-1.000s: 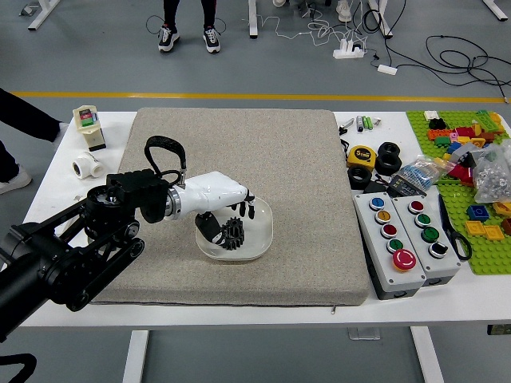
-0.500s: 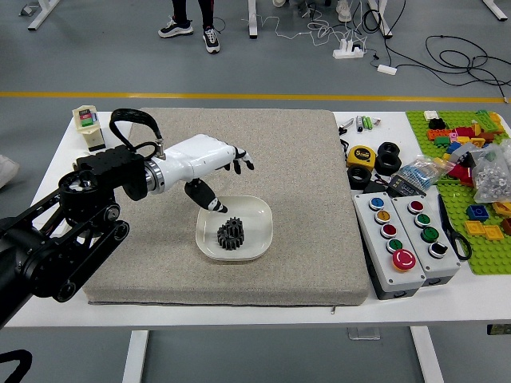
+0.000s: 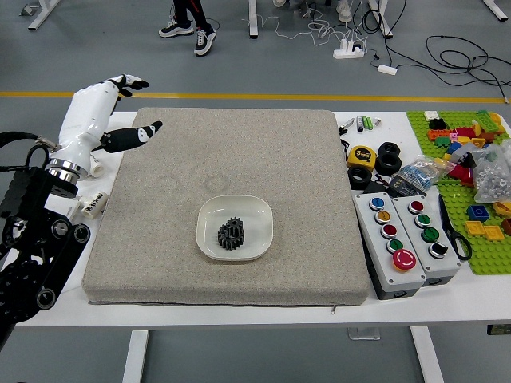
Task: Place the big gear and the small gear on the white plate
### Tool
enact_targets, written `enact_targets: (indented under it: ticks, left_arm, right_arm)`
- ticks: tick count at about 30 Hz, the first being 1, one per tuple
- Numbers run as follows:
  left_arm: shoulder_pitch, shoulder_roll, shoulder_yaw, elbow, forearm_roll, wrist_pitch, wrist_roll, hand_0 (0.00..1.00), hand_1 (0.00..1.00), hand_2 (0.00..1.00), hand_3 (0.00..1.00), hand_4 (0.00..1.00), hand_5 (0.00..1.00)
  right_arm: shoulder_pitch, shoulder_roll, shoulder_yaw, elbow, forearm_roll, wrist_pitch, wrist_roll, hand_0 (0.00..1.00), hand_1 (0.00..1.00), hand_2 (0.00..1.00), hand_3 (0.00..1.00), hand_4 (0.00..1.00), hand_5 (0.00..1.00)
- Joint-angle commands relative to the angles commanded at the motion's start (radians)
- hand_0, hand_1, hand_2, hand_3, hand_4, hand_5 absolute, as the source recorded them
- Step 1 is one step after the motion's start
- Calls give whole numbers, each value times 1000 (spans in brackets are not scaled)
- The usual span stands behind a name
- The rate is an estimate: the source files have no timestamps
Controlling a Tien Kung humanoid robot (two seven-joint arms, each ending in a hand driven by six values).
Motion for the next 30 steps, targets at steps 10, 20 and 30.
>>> enact_targets:
  ticks: [10, 20, 30]
  left_arm:
    - [132, -15, -59, -22, -423, -62, -76, 758, 780, 875, 735, 832, 576]
    - [187, -5, -117, -12, -830, -157, -102, 852, 880, 963, 853, 864, 943]
    - [232, -27, -139, -19, -980, -302, -98, 851, 892, 969, 853, 868, 980]
  right_arm:
    - [-12, 3, 15, 0, -12, -1, 1, 700, 698, 777, 625, 852, 648]
    - [-9, 0, 22, 0, -15, -3, 5, 698, 697, 776, 624, 849, 646]
    - [-11, 0, 30, 0, -25, -4, 6, 697, 696, 775, 624, 848, 646]
